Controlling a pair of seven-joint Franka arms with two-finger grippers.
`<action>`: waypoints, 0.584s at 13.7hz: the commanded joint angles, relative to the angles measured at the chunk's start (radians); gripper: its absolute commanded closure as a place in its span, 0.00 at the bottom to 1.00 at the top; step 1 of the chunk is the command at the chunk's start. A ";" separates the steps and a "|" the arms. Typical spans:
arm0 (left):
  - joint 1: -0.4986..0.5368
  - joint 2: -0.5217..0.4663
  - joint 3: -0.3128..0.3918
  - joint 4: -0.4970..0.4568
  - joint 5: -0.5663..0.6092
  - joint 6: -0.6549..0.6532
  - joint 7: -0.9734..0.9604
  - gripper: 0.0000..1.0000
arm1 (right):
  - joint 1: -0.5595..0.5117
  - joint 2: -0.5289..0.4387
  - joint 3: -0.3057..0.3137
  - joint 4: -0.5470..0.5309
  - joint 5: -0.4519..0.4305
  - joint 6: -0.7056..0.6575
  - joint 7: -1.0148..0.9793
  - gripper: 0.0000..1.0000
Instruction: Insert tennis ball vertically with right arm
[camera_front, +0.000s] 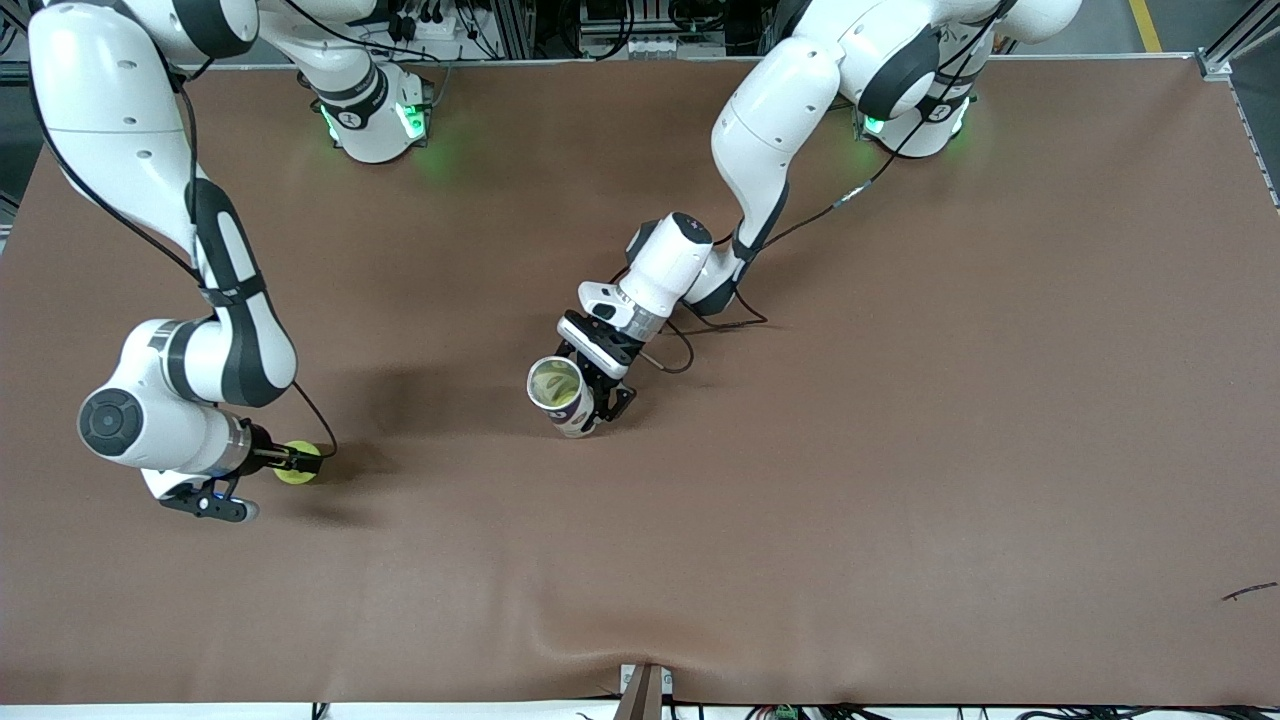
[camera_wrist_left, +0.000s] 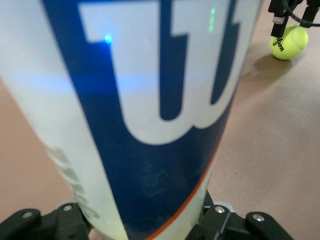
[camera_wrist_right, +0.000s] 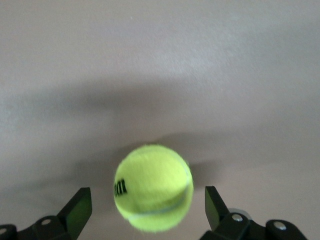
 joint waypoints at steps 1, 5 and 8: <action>-0.010 0.010 0.012 0.017 -0.005 0.013 0.003 0.25 | -0.012 0.031 0.014 0.022 -0.011 0.015 -0.013 0.00; -0.010 0.010 0.012 0.019 -0.005 0.013 0.003 0.24 | -0.016 0.042 0.016 0.018 -0.005 0.009 -0.036 0.23; -0.010 0.010 0.012 0.019 -0.006 0.013 0.003 0.24 | -0.013 0.034 0.016 0.023 0.000 0.002 -0.025 0.43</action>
